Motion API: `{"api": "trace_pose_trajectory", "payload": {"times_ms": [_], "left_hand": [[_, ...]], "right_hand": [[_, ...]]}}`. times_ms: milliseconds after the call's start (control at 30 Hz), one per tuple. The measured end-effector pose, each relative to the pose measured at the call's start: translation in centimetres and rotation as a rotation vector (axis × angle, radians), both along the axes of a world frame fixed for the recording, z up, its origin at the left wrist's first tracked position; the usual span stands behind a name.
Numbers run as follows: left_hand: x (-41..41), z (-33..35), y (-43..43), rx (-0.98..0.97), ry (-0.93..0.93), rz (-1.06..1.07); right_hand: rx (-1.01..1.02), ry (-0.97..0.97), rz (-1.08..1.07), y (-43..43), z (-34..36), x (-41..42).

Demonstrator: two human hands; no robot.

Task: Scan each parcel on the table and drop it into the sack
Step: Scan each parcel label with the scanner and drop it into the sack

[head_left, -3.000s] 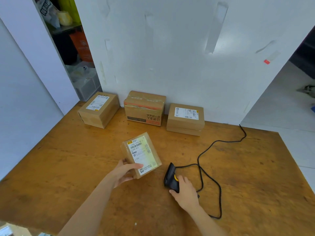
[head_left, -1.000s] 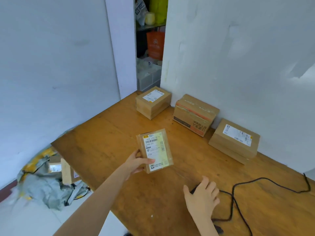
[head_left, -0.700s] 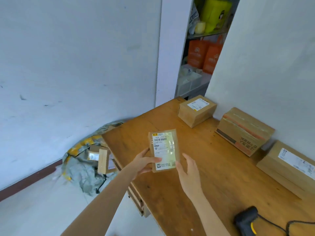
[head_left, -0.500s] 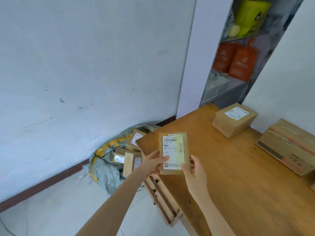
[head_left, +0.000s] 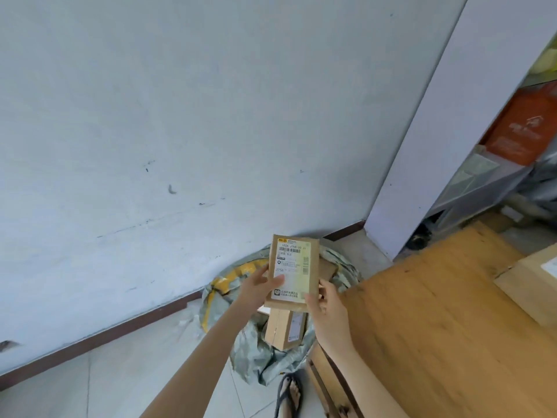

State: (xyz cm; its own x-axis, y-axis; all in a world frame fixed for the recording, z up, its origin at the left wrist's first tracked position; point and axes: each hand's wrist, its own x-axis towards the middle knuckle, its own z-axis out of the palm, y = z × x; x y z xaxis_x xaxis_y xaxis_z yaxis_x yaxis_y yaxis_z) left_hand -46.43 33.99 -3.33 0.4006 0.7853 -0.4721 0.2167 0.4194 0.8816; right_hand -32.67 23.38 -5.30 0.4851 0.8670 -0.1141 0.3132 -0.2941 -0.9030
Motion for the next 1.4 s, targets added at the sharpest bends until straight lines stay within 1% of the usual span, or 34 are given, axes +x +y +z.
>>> {"api": "trace_pose_trajectory", "payload": {"times_ms": [133, 200, 267, 333, 400, 467, 633, 733, 833, 900, 1033, 1100, 1133, 1200, 1267, 1333, 1400], "left_hand": [[0.0, -1.2, 7.7, 0.052, 0.056, 0.065], [0.5, -1.5, 11.4, 0.073, 0.100, 0.064], [1.1, -2.1, 15.2, 0.128, 0.149, 0.054], [1.4, -2.8, 18.7, 0.179, 0.210, 0.088], [1.1, -3.7, 21.3, 0.194, 0.295, 0.136], [0.4, -4.6, 22.9, 0.182, 0.334, 0.151], [-1.1, -6.5, 26.8, 0.148, 0.381, 0.064], [-1.5, -7.2, 29.5, 0.162, 0.383, -0.035], [-1.0, -7.2, 31.6, 0.207, 0.345, -0.190], [-0.1, -6.7, 32.4, 0.234, 0.301, -0.319], [3.0, -5.8, 32.2, 0.307, 0.214, -0.647], [5.1, -5.4, 30.7, 0.353, 0.196, -0.818], [6.2, -5.3, 29.6, 0.395, 0.134, -0.897], [8.4, -5.0, 26.9, 0.511, 0.067, -1.009], [10.8, -4.0, 23.4, 0.552, 0.109, -1.123], [12.9, -2.9, 19.7, 0.567, 0.175, -1.180], [14.9, -2.1, 16.0, 0.635, 0.150, -1.272]], "right_hand": [[-0.032, 0.012, 0.063, 8.1, -2.0, 0.5], [-0.069, 0.011, 0.095, 11.9, -2.3, 0.9], [-0.119, 0.023, 0.148, 15.5, -2.8, 1.6], [-0.212, -0.013, 0.177, 18.9, -3.3, 2.4], [-0.321, -0.064, 0.137, 21.3, -4.2, 3.4], [-0.382, -0.076, 0.105, 22.5, -5.2, 3.8], [-0.454, 0.004, -0.025, 22.9, -7.2, 3.5], [-0.498, -0.004, -0.112, 22.7, -7.5, 2.1], [-0.503, -0.021, -0.233, 22.4, -7.0, 0.0], [-0.491, -0.044, -0.300, 22.0, -6.3, -1.4], [-0.480, -0.082, -0.416, 21.0, -4.0, -3.1], [-0.483, -0.106, -0.472, 19.8, -2.8, -3.2], [-0.486, -0.116, -0.500, 19.1, -2.2, -3.1], [-0.491, -0.141, -0.550, 17.4, -1.1, -2.7], [-0.494, -0.192, -0.598, 15.2, -0.2, -2.1], [-0.498, -0.228, -0.653, 12.6, 0.7, -1.3], [-0.516, -0.247, -0.700, 9.4, 1.4, -0.2]]}}
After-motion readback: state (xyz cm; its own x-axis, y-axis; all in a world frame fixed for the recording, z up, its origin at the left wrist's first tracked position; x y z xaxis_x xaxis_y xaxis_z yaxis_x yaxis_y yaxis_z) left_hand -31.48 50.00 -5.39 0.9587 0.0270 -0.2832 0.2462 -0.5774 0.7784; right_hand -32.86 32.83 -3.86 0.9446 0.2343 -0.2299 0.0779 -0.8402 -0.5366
